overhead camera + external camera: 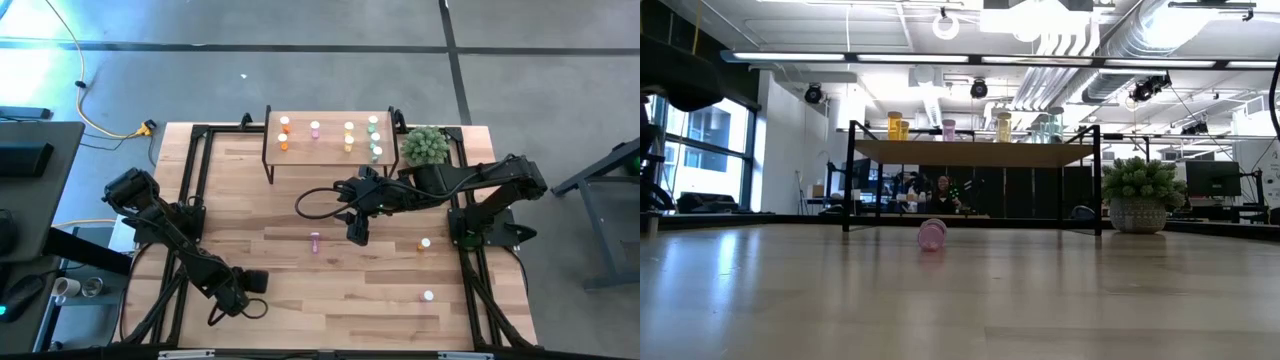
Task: Pick and place medicine bottles onto shelf by color
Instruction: Put the yellow pill bottle on the shelf aligned with the other yellow pill bottles
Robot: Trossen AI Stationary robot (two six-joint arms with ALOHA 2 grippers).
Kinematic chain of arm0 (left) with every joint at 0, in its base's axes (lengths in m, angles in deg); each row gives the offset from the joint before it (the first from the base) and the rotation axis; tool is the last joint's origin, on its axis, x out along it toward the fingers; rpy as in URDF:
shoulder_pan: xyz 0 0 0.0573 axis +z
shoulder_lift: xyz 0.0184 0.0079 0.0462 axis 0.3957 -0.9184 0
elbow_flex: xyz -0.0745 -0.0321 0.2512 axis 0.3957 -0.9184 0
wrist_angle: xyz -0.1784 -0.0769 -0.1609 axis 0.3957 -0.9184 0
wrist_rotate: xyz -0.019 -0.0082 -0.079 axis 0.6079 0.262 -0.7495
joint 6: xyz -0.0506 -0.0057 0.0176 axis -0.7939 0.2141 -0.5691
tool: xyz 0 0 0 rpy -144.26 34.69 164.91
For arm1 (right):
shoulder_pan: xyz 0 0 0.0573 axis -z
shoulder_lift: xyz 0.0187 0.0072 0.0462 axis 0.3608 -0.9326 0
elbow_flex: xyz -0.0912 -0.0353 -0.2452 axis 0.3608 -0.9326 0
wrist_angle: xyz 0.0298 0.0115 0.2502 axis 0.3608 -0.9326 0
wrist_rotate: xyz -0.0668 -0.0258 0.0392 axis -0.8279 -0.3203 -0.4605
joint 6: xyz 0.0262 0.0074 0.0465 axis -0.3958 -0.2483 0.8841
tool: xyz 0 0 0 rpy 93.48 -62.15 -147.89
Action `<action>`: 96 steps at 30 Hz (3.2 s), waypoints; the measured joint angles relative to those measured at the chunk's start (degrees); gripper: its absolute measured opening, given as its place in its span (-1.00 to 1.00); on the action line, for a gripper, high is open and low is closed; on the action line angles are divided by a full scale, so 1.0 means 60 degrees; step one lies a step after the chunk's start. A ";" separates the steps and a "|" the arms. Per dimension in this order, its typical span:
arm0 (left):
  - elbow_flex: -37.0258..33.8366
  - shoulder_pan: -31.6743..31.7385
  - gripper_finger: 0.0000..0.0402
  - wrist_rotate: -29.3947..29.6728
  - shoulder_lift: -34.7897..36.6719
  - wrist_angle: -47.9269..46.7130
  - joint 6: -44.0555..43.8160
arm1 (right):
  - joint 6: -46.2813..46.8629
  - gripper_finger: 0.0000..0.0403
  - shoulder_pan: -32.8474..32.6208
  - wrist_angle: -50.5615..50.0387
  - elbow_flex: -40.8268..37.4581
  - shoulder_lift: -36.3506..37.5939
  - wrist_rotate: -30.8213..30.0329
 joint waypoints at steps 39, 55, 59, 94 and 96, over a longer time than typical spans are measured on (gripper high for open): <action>0.0004 0.1475 -0.53 0.5712 -0.0007 0.5213 -1.3159 | -0.0606 -0.02 -0.0127 -0.0142 -0.0001 0.0007 0.0656; 0.0004 0.3058 -0.53 0.4910 -0.0004 0.9520 -0.9888 | -0.1999 -0.02 -0.2023 -0.0227 -0.0001 0.0007 -0.0777; 0.0006 0.3393 -0.53 0.4818 0.0000 1.0473 -0.9119 | -0.1807 -0.02 -0.2162 -0.0296 -0.0001 0.0007 -0.0780; 0.0018 0.4776 -0.53 0.4109 0.0000 1.2575 -0.7128 | -0.3537 -0.02 -0.0211 0.1250 -0.0009 -0.0296 -0.0090; 0.0018 0.4776 -0.53 0.4116 0.0000 1.2621 -0.7066 | -0.3521 -0.02 -0.0154 0.1115 -0.0009 -0.0350 0.0064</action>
